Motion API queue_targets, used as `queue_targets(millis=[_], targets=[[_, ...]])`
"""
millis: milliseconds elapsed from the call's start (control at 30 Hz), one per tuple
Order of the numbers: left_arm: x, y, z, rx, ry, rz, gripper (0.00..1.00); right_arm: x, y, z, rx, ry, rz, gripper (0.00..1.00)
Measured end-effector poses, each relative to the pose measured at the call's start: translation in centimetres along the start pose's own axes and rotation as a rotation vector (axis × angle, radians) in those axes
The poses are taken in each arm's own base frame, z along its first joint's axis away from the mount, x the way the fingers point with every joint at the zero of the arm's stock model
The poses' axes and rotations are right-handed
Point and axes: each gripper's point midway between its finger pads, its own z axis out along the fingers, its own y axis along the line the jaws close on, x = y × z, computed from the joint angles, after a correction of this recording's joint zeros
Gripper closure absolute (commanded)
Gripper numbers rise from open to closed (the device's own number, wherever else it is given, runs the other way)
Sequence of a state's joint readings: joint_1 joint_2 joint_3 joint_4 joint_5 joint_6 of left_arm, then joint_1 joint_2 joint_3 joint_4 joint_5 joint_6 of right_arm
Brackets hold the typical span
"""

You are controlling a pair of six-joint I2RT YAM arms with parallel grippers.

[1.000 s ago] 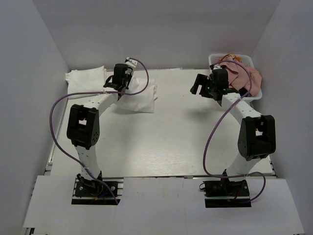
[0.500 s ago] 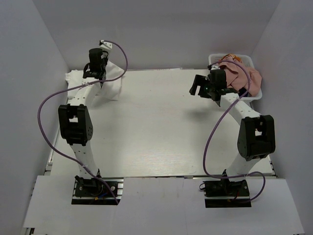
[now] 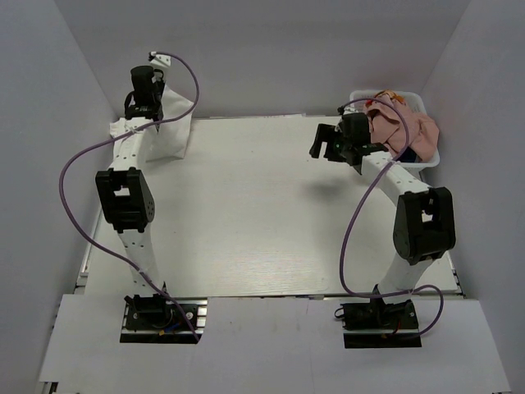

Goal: Fold and stack the t-shirts

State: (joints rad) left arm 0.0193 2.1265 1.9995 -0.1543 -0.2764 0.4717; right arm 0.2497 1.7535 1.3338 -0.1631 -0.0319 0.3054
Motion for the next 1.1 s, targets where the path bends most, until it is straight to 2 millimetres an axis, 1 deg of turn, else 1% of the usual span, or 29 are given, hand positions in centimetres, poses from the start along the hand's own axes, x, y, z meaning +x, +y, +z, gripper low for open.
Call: queue_targets(millis=[100, 167, 267, 367, 433, 533, 633, 733, 800, 900, 933, 967, 1000, 1033, 1100], targets=[[-0.4, 0.7, 0.0, -0.001, -0.009, -0.006, 1.0, 0.2, 0.3, 0.2, 0.0, 0.008, -0.006, 0.1], [-0.3, 1.1, 0.1, -0.008, -0.009, -0.009, 1.0, 0.3, 0.4, 0.2, -0.001, 0.009, -0.009, 0.1], [0.4, 1.7, 0.2, -0.017, 0.004, -0.015, 1.0, 0.1, 0.5, 0.3, -0.001, 0.011, -0.011, 0.1], [1.1, 2.9, 0.6, -0.043, 0.014, -0.023, 1.0, 0.3, 0.4, 0.7, 0.004, 0.016, -0.01, 0.1], [2.1, 3.6, 1.2, -0.06, 0.028, -0.027, 1.0, 0.3, 0.4, 1.0, 0.005, 0.023, -0.01, 0.1], [4.1, 4.8, 2.9, -0.084, 0.054, -0.039, 1.0, 0.2, 0.7, 1.6, 0.003, 0.027, -0.013, 0.1], [7.2, 5.4, 4.9, -0.102, 0.092, -0.043, 1.0, -0.2, 1.1, 2.6, -0.003, 0.028, -0.017, 0.1], [10.9, 5.3, 6.6, -0.106, 0.147, -0.048, 1.0, -0.1, 1.5, 3.4, -0.002, 0.039, -0.023, 0.1], [13.0, 5.2, 7.5, -0.108, 0.176, -0.053, 1.0, 0.0, 1.5, 3.9, 0.009, 0.048, -0.026, 0.1], [15.5, 5.7, 8.9, -0.128, 0.196, -0.079, 1.0, 0.4, 1.6, 4.6, 0.023, 0.065, -0.032, 0.1], [16.0, 5.8, 9.1, -0.133, 0.201, -0.085, 0.7, 0.5, 1.6, 4.8, 0.028, 0.07, -0.034, 0.1], [16.5, 5.9, 9.3, -0.144, 0.205, -0.093, 0.51, 0.6, 1.7, 4.9, 0.03, 0.072, -0.036, 0.1], [17.1, 6.2, 9.5, -0.16, 0.21, -0.096, 0.3, 0.6, 1.6, 5.0, 0.033, 0.074, -0.036, 0.1], [17.3, 6.5, 9.6, -0.176, 0.212, -0.098, 0.0, 0.7, 1.7, 5.2, 0.034, 0.076, -0.037, 0.1], [17.8, 7.2, 9.6, -0.22, 0.216, -0.119, 0.0, 0.9, 1.8, 5.3, 0.035, 0.086, -0.04, 0.1]])
